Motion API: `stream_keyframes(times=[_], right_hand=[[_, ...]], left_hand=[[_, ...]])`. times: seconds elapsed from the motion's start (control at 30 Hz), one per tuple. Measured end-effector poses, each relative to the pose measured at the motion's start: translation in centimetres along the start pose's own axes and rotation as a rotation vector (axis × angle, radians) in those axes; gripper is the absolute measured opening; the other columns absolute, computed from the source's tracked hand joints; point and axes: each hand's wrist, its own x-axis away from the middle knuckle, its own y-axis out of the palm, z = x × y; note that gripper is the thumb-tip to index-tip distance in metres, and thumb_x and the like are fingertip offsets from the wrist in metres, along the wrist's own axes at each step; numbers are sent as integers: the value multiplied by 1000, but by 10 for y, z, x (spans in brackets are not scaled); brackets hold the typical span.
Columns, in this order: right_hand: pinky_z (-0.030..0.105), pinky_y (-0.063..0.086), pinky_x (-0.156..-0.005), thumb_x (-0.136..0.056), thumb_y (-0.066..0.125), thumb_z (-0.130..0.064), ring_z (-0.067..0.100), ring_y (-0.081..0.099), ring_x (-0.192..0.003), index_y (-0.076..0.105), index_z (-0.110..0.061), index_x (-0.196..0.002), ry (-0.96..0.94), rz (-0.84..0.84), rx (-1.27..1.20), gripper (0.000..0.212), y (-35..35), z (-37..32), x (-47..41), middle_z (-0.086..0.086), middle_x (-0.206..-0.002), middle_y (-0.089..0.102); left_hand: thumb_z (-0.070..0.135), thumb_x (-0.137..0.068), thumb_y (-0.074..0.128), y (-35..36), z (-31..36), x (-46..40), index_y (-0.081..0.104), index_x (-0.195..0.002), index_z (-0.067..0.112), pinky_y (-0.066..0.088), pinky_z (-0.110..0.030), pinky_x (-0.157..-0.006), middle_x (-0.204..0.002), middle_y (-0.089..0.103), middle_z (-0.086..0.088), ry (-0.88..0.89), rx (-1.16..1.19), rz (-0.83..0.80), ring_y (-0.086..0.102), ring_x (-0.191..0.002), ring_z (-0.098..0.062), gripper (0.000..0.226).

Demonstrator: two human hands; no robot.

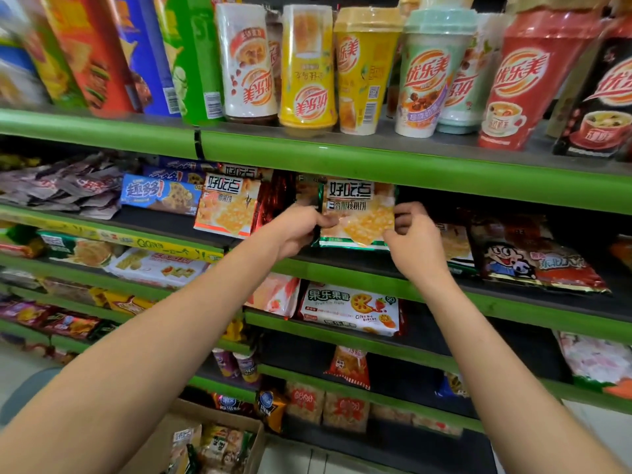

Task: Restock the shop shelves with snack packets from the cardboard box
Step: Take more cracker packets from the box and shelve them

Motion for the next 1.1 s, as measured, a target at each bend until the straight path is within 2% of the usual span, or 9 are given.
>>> stream_keyframes(times=[0.13,0.27,0.4,0.47,0.53,0.6,0.7,0.87,1.1], right_hand=[[28,46,-71,-85,66,3,18,62,-87,51,-13,-120,5,10,-118,42,34,-13,-8,8,-116,60],[31,50,-73,-88,62,0,15,62,-92,49,-17,-125,15,9,-122,43,57,-10,-9,7,-121,57],[26,45,-76,-92,61,-5,14,59,-98,52,-15,-120,26,-5,-157,32,69,-3,-10,0,-111,58],[20,42,-74,-93,62,-10,9,57,-93,53,-19,-116,38,-19,-171,26,73,2,-11,-7,-106,57],[14,38,-65,-96,58,-17,5,55,-87,54,-25,-108,70,-25,-185,15,76,6,-12,-17,-96,55],[17,37,-62,-99,50,-20,7,54,-83,58,-27,-103,114,-19,-203,11,77,11,-13,-16,-92,57],[22,38,-59,-99,46,-14,14,55,-79,61,-27,-104,137,-35,-191,21,78,17,-16,-4,-96,62],[24,40,-77,-94,50,-1,16,56,-91,64,-14,-115,172,-57,-154,29,81,20,-20,-2,-100,60],[32,50,-81,-88,52,8,19,57,-94,58,-19,-101,210,-93,-183,30,80,21,-24,-5,-91,58]], left_hand=[[-19,-83,58,-33,-1,3,38,-143,12,42,-39,-107,-112,69,-10,92,10,10,64,-109,-24,70],[-17,-83,61,-54,-4,2,30,-152,12,45,-35,-102,-135,58,-16,113,-68,32,59,-118,-25,81],[-5,-85,69,-64,-16,2,24,-155,16,26,-38,-115,-154,39,-13,95,-187,68,44,-133,-25,86],[-6,-84,67,-70,-19,0,27,-154,17,28,-46,-117,-148,48,-10,77,-151,75,50,-131,-25,83],[-9,-86,60,-73,-20,0,37,-148,15,48,-39,-95,-116,72,3,73,-59,57,68,-107,-15,70],[-9,-89,52,-76,-20,0,46,-136,12,49,-29,-78,-94,76,7,72,31,79,72,-94,-12,52],[-6,-93,47,-79,-23,-3,54,-126,7,50,-35,-90,-110,63,-6,88,101,161,57,-116,-28,37],[-5,-93,48,-79,-26,-5,56,-113,15,47,-43,-102,-110,66,-4,92,-1,171,59,-115,-28,30],[-8,-93,48,-79,-27,-7,52,-128,1,47,-42,-103,-126,60,-19,98,-52,194,56,-118,-30,36]])
